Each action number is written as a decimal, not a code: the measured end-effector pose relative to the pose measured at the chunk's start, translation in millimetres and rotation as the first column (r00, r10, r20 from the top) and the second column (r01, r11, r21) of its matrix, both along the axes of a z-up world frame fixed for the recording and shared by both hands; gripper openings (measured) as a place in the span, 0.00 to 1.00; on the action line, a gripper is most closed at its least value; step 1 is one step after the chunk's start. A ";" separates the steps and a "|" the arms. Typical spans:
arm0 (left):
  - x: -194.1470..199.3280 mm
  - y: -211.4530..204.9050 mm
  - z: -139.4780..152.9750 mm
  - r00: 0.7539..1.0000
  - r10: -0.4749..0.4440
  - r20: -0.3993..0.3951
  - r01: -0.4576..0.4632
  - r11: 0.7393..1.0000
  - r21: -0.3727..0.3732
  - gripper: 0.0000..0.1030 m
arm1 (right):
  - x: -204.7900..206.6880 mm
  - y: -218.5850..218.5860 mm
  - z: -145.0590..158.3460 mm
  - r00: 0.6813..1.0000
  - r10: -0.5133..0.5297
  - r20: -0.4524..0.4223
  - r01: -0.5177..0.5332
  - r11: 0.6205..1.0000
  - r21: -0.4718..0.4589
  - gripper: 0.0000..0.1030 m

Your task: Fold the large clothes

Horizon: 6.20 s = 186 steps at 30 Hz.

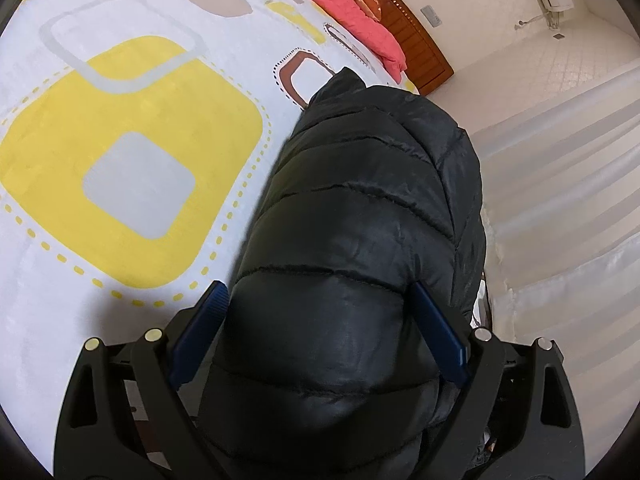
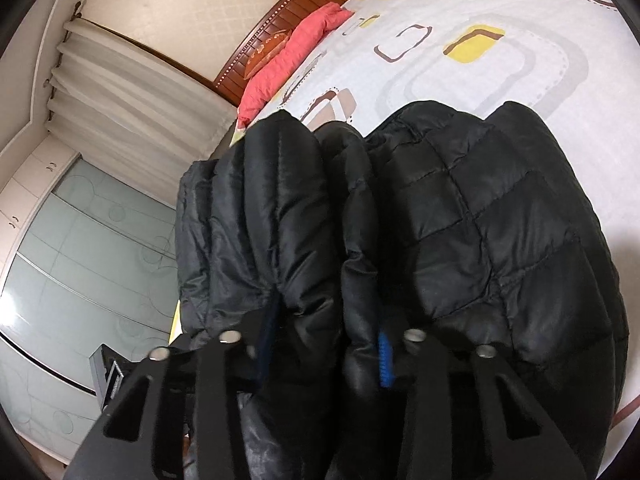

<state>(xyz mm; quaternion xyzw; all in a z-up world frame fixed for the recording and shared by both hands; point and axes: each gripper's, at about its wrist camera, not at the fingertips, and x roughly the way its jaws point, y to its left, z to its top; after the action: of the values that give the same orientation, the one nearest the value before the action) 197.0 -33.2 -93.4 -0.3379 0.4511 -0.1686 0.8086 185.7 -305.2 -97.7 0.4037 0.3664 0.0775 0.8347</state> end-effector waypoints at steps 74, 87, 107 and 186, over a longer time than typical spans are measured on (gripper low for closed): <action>-49.3 -27.1 9.7 0.998 -0.066 -0.023 0.067 0.995 0.074 0.88 | -149.5 -90.4 15.4 0.985 -0.172 -0.017 0.171 0.985 -0.038 0.66; 45.2 -71.0 12.9 0.997 -0.041 -0.073 0.048 0.994 0.099 0.83 | -26.2 -104.5 18.9 0.978 -0.204 -0.044 0.199 0.975 -0.097 0.50; 49.4 -36.5 -27.6 0.982 0.040 -0.185 -0.059 0.993 -0.102 0.94 | -44.7 -113.0 16.4 0.964 -0.265 0.030 0.266 0.955 -0.130 0.80; 151.3 85.2 -14.0 0.993 0.088 -0.081 -0.091 0.995 -0.033 0.90 | 132.2 -10.8 10.7 0.997 0.077 -0.021 -0.075 0.994 0.080 0.75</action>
<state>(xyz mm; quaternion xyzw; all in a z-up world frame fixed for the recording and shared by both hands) 348.3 52.0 -107.4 -0.3789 0.4640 -0.1269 0.7906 318.0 -316.1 -86.9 0.4233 0.3879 0.1188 0.8101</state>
